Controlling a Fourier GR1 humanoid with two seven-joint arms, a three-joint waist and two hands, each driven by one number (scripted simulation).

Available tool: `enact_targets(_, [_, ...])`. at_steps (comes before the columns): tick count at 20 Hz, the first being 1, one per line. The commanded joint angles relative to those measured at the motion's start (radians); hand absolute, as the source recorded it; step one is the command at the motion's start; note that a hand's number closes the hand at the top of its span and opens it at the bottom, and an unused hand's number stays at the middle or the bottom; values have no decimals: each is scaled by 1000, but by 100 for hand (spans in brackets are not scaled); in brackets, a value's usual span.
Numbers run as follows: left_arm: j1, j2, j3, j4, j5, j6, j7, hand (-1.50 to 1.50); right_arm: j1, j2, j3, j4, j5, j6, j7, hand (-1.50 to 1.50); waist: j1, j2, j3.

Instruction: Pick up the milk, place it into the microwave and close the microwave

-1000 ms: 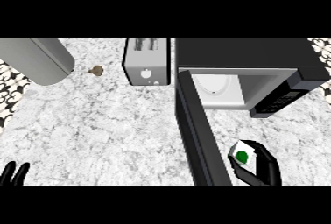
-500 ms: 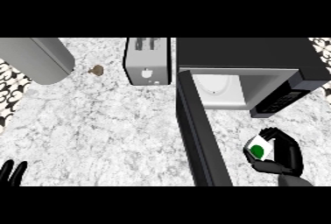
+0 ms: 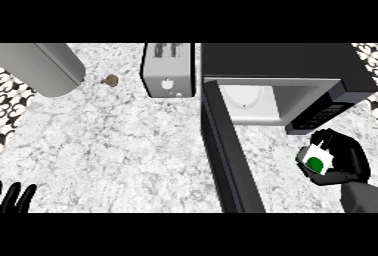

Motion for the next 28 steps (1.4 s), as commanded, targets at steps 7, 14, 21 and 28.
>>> enact_targets(7, [21, -6, 28, -51, 35, 11, 54, -150, 51, -20, 31, -384, -72, 31, 215, 150, -16, -5, -2])
enact_targets(14, [-52, 51, 156, 21, 137, -34, 70, -150, -103, 70, 67, -348, 57, -147, 326, 150, -5, 0, -1])
enact_targets(21, [-58, 19, 158, 88, 83, -77, -17, -150, -343, 154, 71, -83, 147, -236, 347, 150, 12, 4, 0])
enact_targets(28, [-50, 60, 172, 51, 145, -100, 35, -150, -406, 154, 55, 39, 173, -265, 283, 150, 46, 13, 1])
